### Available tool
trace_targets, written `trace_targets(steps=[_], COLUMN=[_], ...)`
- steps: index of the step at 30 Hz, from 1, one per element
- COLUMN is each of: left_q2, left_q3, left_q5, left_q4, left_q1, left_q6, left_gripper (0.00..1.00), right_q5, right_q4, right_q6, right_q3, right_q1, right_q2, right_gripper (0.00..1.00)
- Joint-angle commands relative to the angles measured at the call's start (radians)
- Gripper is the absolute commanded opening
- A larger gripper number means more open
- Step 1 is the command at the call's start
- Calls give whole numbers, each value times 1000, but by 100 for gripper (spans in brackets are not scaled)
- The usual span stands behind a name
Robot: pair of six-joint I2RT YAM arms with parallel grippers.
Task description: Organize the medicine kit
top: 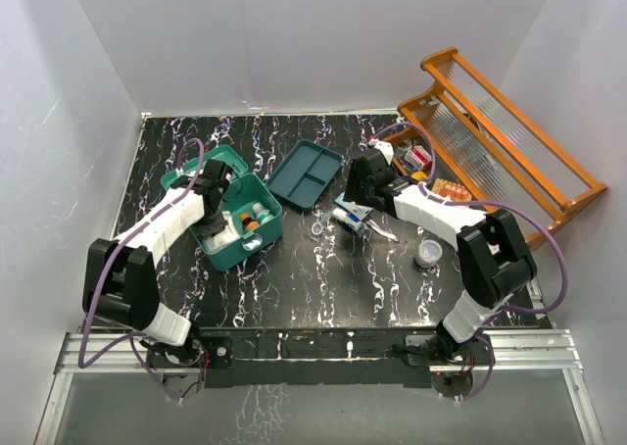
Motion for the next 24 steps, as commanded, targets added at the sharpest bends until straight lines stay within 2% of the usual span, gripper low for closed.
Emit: trace_targets(steps=[1,6,10,12,17,24], left_q2=[19,-17,-48,-67,-111,-182], left_q3=[59,105,141,180,218,225], left_q5=[-113,-88,-53,-20,105,293], left_q4=[-127,-141,-145,-119,25,282], left_q1=[2,2,3,2,2,2], left_q6=[-76,-81,-75,-57,16,126], left_gripper=[20,19,24,28,32,41], right_q5=[13,22,15,-55,-83,-94], right_q4=[12,17,21,51,-6,-68], right_q6=[-20,-32,-55,-139,-215,-219], right_q3=[45,46,31,-1,33,85], right_q1=[-10,-21,-34,-35,-41,-66], right_q2=[-9,-6,-9,-15,42,119], right_gripper=[51,51,51,51,51,52])
